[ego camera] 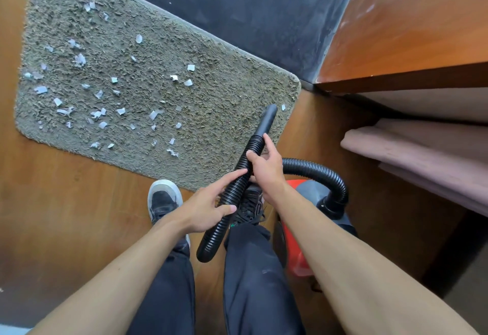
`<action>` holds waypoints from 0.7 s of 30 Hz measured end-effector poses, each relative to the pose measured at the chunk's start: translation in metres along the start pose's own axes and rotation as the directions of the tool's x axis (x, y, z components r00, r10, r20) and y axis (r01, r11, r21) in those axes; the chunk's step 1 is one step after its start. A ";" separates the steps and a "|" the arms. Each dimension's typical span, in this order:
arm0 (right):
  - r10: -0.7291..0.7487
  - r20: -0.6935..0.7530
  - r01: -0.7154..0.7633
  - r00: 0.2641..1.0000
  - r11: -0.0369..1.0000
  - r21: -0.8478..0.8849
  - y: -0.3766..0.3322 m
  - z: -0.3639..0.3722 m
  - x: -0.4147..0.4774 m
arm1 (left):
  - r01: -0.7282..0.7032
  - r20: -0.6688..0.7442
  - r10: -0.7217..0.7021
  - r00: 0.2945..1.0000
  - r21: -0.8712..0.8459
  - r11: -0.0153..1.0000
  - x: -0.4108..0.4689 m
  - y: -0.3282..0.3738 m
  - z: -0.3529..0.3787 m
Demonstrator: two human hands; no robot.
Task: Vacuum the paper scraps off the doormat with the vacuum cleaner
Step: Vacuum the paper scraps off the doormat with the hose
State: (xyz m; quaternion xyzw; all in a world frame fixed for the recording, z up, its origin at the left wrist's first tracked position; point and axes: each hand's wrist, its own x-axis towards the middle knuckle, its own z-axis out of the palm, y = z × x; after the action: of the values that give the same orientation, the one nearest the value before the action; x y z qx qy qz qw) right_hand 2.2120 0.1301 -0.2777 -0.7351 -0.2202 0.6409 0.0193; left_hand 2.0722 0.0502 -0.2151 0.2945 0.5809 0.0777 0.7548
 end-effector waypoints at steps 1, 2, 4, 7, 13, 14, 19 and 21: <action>0.006 -0.004 -0.006 1.000 1.000 0.006 -0.002 -0.002 0.002 | -0.003 0.004 0.003 1.000 0.012 1.000 0.003 0.004 -0.001; 0.013 -0.008 -0.013 1.000 1.000 0.018 -0.005 -0.005 0.005 | -0.007 0.009 0.007 1.000 0.024 1.000 0.006 0.008 -0.002; 0.035 -0.016 -0.034 0.999 0.999 0.040 -0.011 -0.011 0.010 | -0.011 0.015 0.010 1.000 0.055 0.998 0.013 0.015 -0.004; 0.071 -0.012 -0.069 0.997 0.989 0.131 -0.018 -0.020 0.012 | -0.010 0.026 0.008 1.000 0.090 0.996 0.021 0.024 -0.005; 0.078 -0.037 -0.073 0.996 0.989 0.126 -0.019 -0.016 0.007 | -0.002 0.042 -0.001 0.999 0.087 0.996 0.019 0.024 -0.007; 0.079 -0.025 -0.075 0.997 0.989 0.130 -0.018 -0.014 0.006 | 0.002 0.044 -0.005 0.999 0.070 0.998 0.017 0.022 -0.008; 0.041 0.055 -0.043 0.998 0.999 0.031 -0.019 0.007 0.002 | 0.002 0.015 -0.002 1.000 -0.013 1.000 0.004 0.010 -0.012; 0.013 0.076 -0.012 0.997 1.000 -0.012 -0.022 0.019 0.001 | 0.016 -0.014 -0.017 1.000 -0.059 0.998 -0.002 0.002 -0.014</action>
State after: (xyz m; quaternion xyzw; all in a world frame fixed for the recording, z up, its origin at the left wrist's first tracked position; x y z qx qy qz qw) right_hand 2.1879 0.1455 -0.2748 -0.7116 -0.2198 0.6673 0.0024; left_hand 2.0590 0.0566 -0.2147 0.2669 0.5863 0.0907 0.7595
